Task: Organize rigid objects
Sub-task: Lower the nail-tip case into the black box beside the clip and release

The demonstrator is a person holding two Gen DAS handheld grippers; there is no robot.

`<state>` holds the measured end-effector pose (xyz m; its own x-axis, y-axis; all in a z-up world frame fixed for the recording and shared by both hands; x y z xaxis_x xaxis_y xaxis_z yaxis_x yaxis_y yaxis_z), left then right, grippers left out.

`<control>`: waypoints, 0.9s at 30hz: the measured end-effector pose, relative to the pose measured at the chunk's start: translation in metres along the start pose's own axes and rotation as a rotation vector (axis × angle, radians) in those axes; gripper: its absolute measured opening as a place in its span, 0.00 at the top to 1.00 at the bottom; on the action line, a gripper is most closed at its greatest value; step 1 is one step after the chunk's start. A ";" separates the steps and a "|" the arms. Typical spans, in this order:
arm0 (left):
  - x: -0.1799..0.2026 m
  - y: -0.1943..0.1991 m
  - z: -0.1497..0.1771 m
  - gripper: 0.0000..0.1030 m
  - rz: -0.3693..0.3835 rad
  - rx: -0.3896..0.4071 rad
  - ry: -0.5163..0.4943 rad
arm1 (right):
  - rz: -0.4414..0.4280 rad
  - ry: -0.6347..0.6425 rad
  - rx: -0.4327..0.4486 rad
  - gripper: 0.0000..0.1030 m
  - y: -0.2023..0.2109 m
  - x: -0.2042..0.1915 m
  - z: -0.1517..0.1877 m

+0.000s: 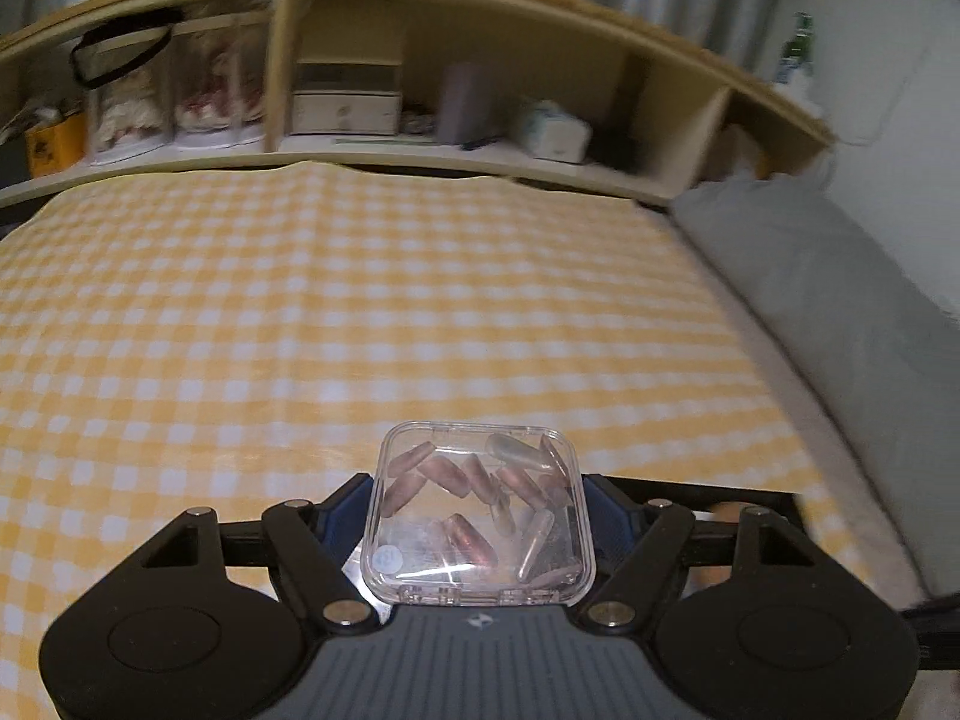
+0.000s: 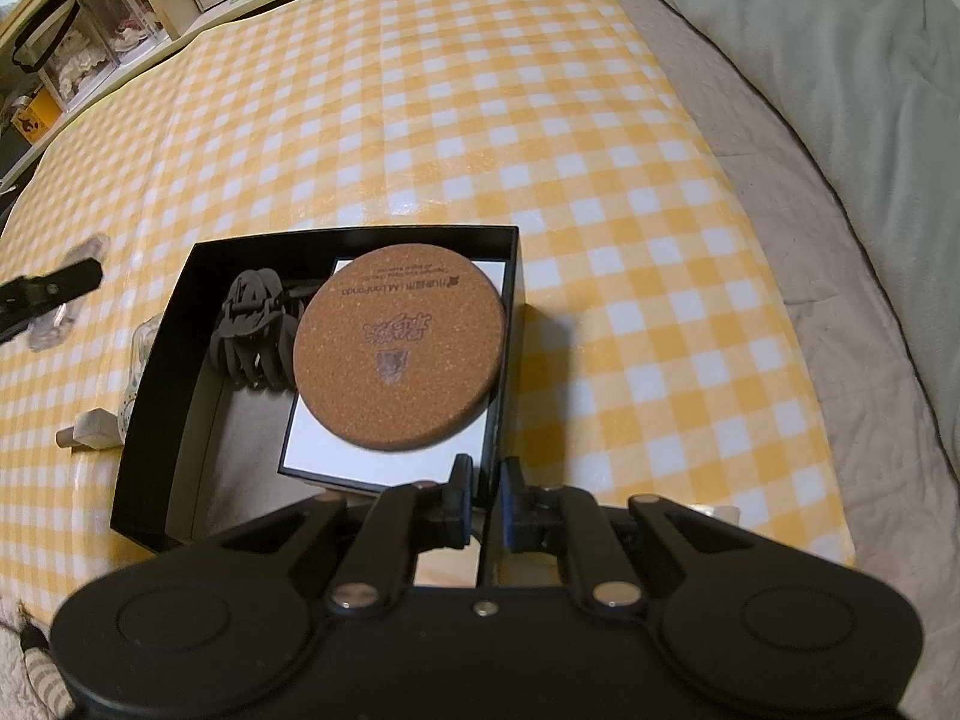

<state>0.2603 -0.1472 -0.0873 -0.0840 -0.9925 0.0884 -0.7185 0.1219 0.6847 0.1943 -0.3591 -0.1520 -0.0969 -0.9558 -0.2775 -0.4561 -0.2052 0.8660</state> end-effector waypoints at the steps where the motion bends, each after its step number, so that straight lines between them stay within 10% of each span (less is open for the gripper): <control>1: 0.006 0.006 0.001 0.27 0.020 -0.006 0.012 | 0.000 0.002 0.000 0.91 0.000 0.000 0.000; 27: 0.063 0.003 0.090 0.27 0.047 -0.024 -0.002 | -0.008 0.005 0.003 0.92 0.002 0.003 0.003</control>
Point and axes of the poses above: each gripper's, at about its wrist camera, not at the fingertips, and y roughly against the way its jaws point, x to its right, z to its underside, the point moved 2 cm from there along -y, roughly the way its jaws point, and after that the axes turned 8 degrees about -z, right-handed, at the moved point
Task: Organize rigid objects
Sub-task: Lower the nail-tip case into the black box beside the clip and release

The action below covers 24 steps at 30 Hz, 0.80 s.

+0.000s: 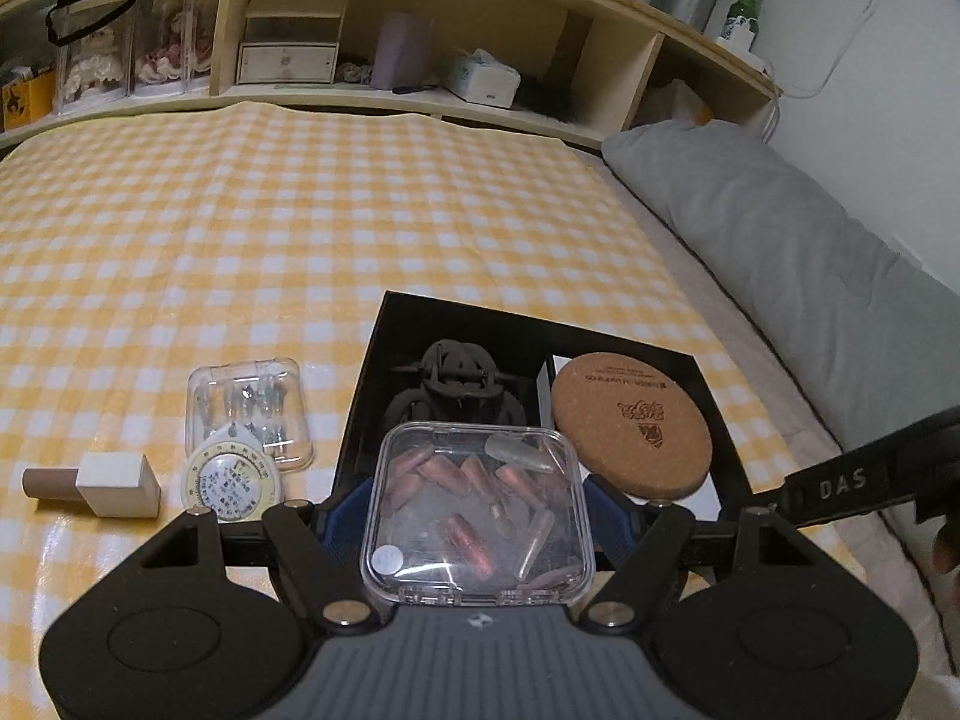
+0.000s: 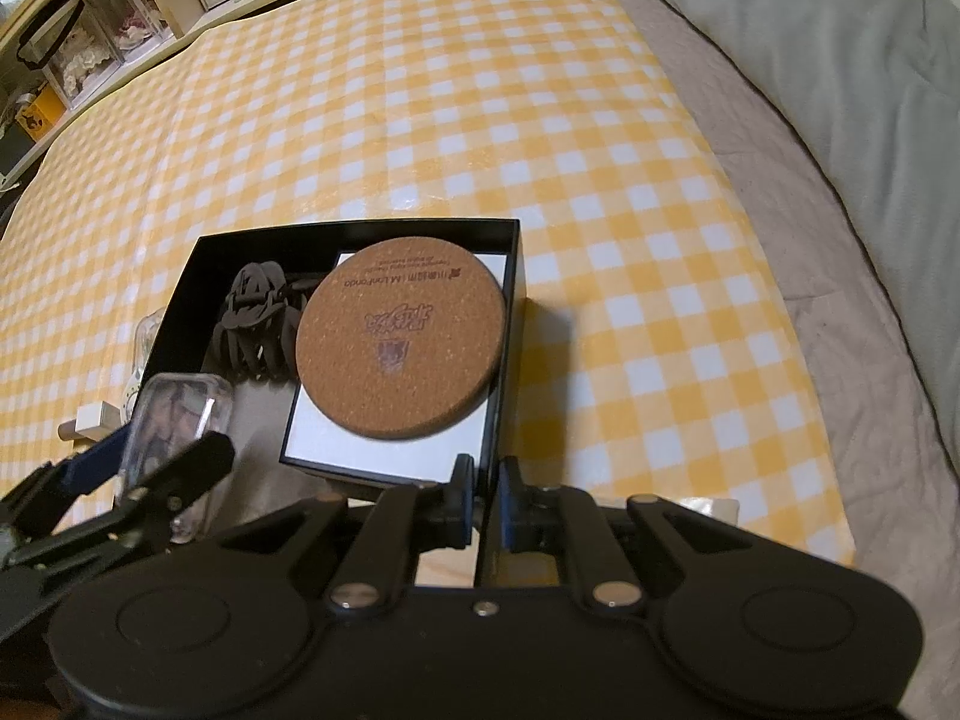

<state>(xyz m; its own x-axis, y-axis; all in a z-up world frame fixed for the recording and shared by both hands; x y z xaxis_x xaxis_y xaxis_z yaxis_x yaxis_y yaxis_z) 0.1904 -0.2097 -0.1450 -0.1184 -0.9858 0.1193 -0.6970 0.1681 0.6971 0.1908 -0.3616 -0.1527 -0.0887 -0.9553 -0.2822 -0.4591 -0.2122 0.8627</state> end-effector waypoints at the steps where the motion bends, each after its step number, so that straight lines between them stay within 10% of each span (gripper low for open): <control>1: 0.001 -0.001 0.001 0.27 -0.003 0.004 -0.005 | 0.000 0.001 0.000 0.92 0.000 0.000 0.000; 24: 0.003 -0.005 0.000 0.20 0.002 0.015 -0.028 | 0.013 0.009 -0.001 0.92 0.000 -0.004 0.002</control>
Point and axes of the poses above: each gripper's, at about its wrist camera, not at the fingertips, and y roughly against the way its jaws point, x to its right, z to its underside, the point moved 2 cm from there along -y, roughly the way its jaws point, and after that the axes turned 8 degrees about -z, right-handed, at the moved point
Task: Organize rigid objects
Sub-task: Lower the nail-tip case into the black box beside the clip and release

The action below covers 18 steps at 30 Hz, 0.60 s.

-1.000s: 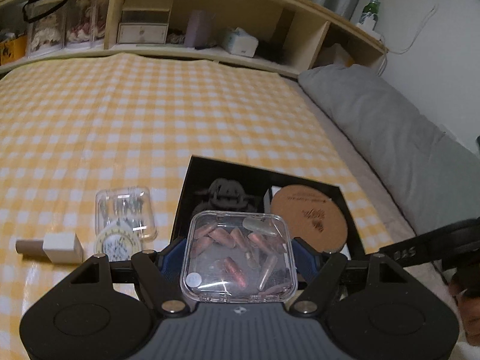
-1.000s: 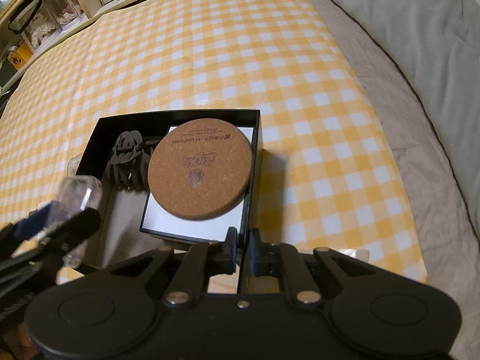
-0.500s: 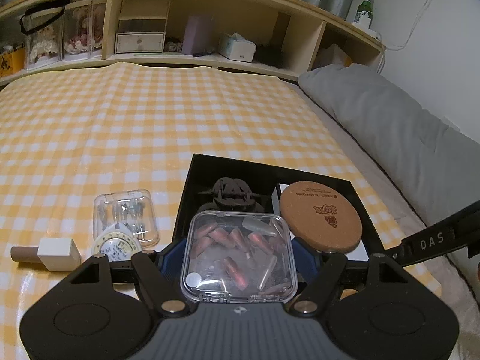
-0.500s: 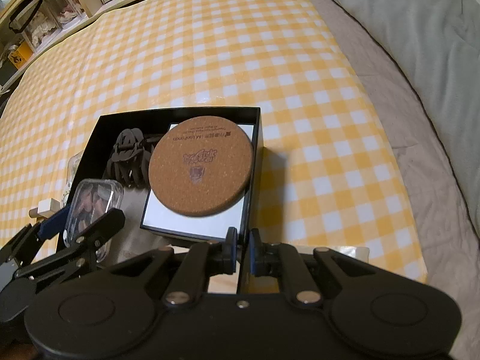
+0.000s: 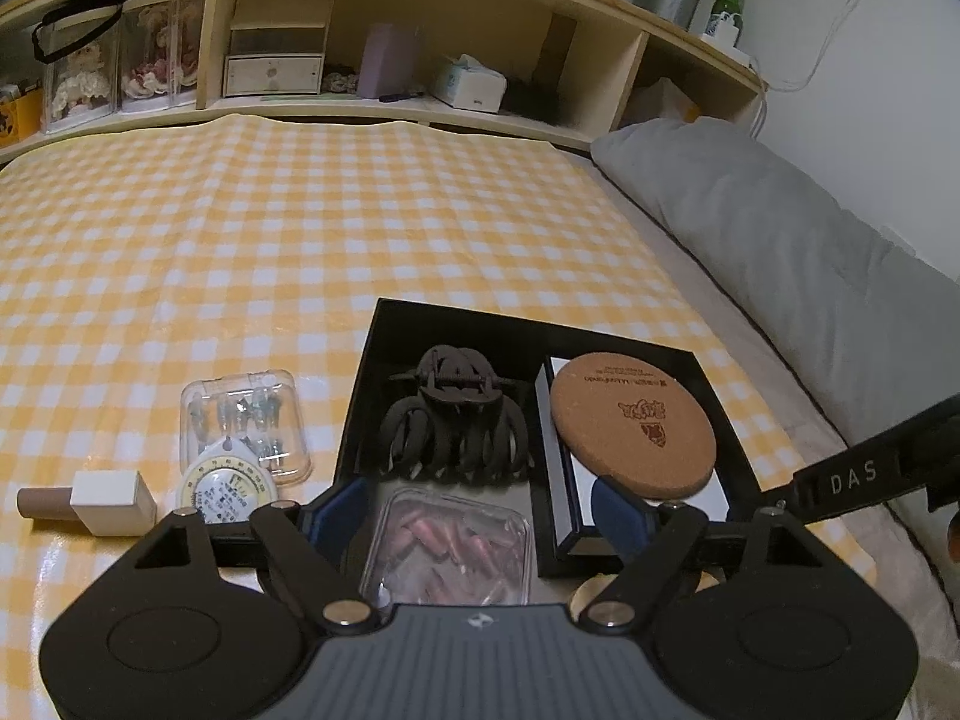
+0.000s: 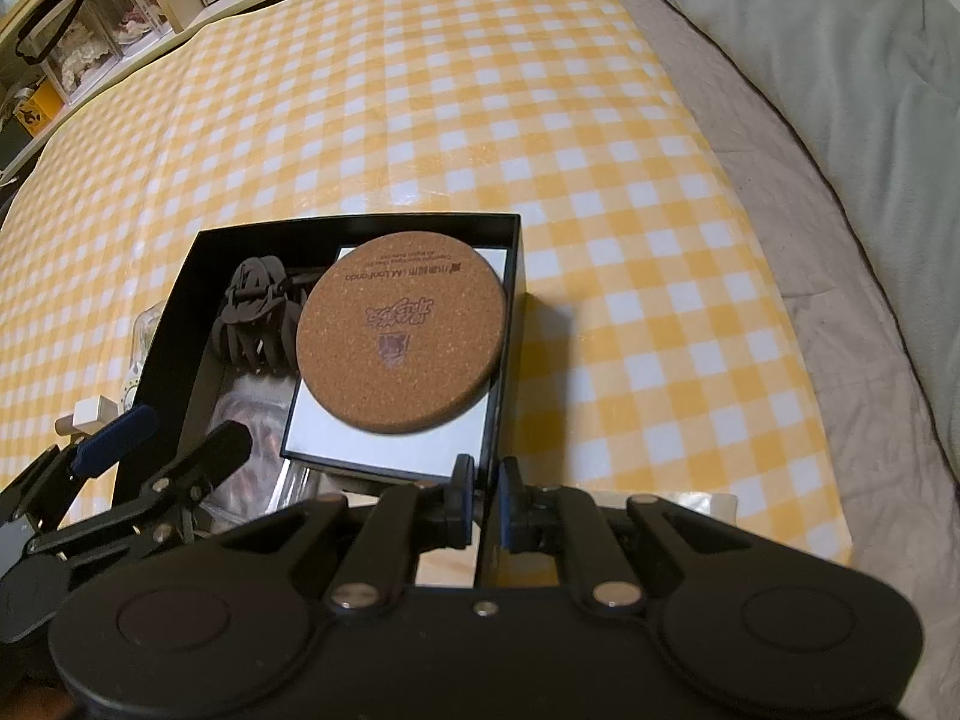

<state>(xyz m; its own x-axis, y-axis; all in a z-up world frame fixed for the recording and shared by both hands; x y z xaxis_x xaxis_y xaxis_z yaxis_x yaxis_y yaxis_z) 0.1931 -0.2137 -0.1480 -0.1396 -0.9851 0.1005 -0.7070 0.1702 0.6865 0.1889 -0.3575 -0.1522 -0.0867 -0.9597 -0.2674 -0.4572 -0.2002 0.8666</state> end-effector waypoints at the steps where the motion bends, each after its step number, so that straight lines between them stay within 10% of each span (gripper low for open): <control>1: 0.000 0.000 0.000 0.20 -0.001 -0.003 -0.002 | 0.003 0.001 0.001 0.92 0.000 0.000 0.000; 18: 0.004 0.029 -0.030 0.13 0.050 0.033 -0.023 | 0.001 0.001 0.003 0.92 0.000 0.001 0.000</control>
Point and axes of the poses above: each gripper's, at about its wrist camera, not at the fingertips, and y roughly against the way its jaws point, x to its right, z to its underside, the point moved 2 cm from there along -y, roughly the way its jaws point, and after that the axes turned 8 degrees about -z, right-handed, at the moved point
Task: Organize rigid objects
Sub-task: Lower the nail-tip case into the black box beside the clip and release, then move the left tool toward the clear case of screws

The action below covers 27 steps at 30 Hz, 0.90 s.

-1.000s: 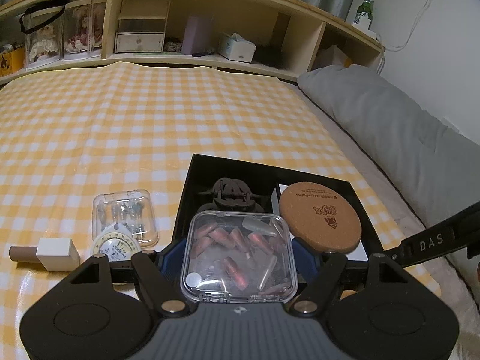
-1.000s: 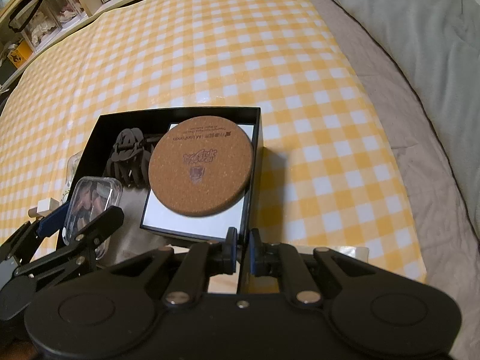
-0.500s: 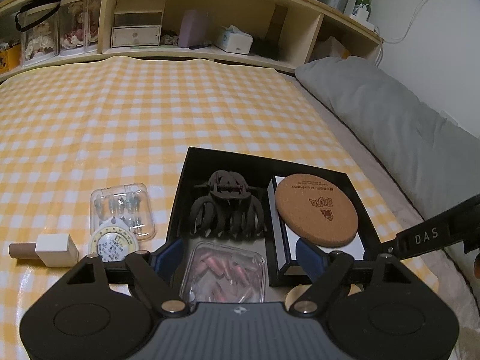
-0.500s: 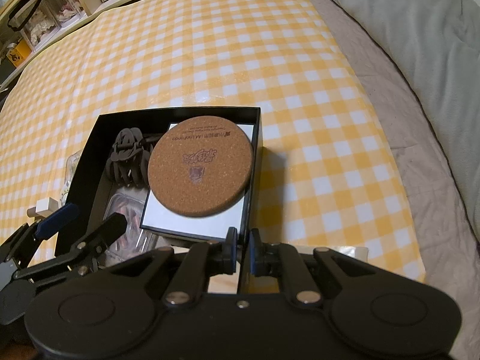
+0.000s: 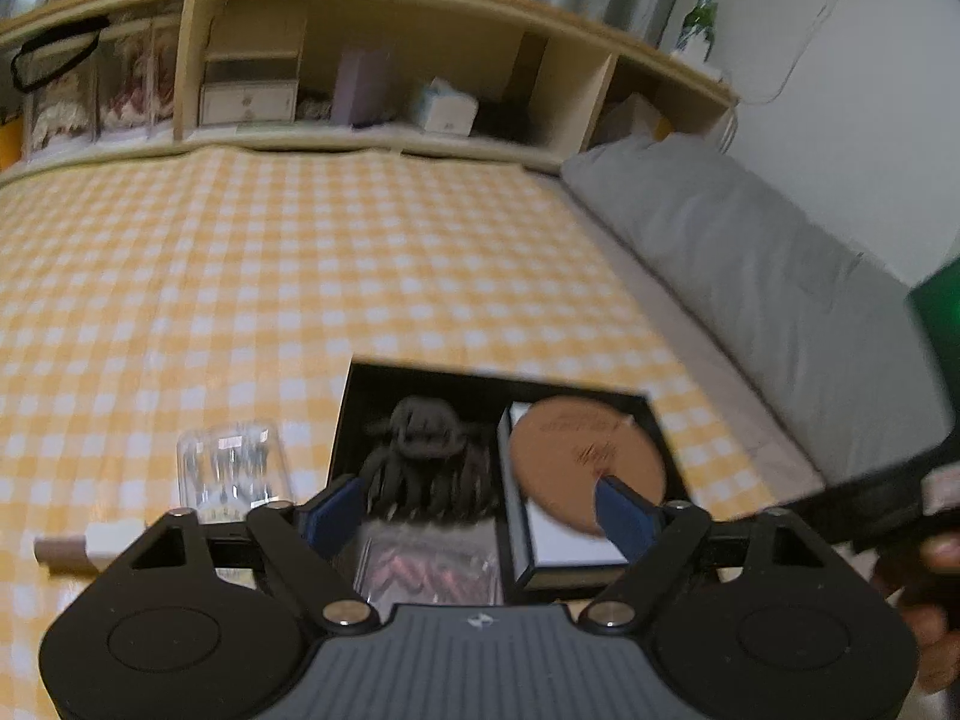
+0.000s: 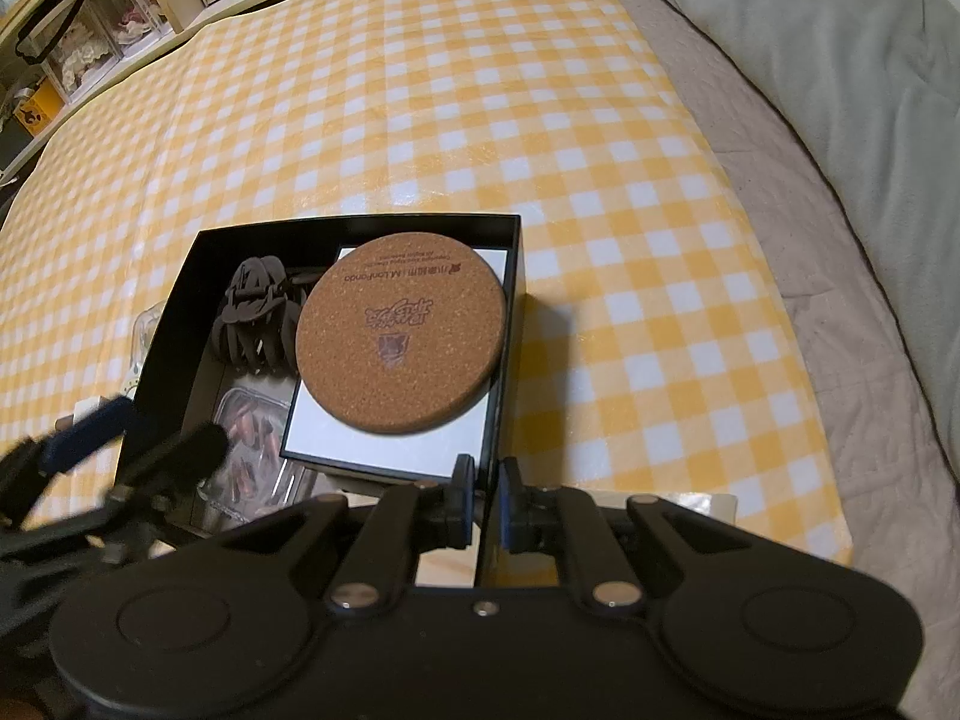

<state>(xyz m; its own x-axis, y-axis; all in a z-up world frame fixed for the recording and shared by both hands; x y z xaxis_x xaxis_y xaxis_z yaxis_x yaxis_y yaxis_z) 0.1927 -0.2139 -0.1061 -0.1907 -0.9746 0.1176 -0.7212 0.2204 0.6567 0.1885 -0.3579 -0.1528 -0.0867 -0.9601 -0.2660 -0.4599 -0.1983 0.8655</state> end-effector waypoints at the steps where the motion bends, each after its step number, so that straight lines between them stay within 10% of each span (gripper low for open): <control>1: 0.000 0.004 -0.005 0.11 0.005 0.012 -0.003 | -0.001 0.000 0.000 0.92 0.000 0.000 0.000; 14: -0.046 0.007 -0.081 0.00 0.023 0.085 -0.175 | 0.003 0.007 0.000 0.92 0.000 -0.002 0.000; 19: -0.086 -0.011 -0.076 0.00 0.104 0.075 -0.202 | 0.010 0.023 -0.002 0.91 0.000 -0.005 0.001; 27: -0.136 -0.053 -0.039 0.00 0.027 0.050 -0.243 | 0.013 0.029 -0.005 0.91 0.000 -0.005 0.001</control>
<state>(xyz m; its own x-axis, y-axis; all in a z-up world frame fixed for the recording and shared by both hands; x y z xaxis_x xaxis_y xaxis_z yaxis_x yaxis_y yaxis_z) 0.2828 -0.0943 -0.1284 -0.3604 -0.9313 -0.0523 -0.7449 0.2536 0.6170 0.1881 -0.3534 -0.1520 -0.0670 -0.9679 -0.2424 -0.4549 -0.1865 0.8708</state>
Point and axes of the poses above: each gripper's, at about its wrist camera, not at the fingertips, and y roughly against the way its jaws point, x to its right, z to its underside, the point moved 2 cm from there along -y, roughly the way its jaws point, and after that the axes turned 8 degrees about -z, right-handed, at the moved point
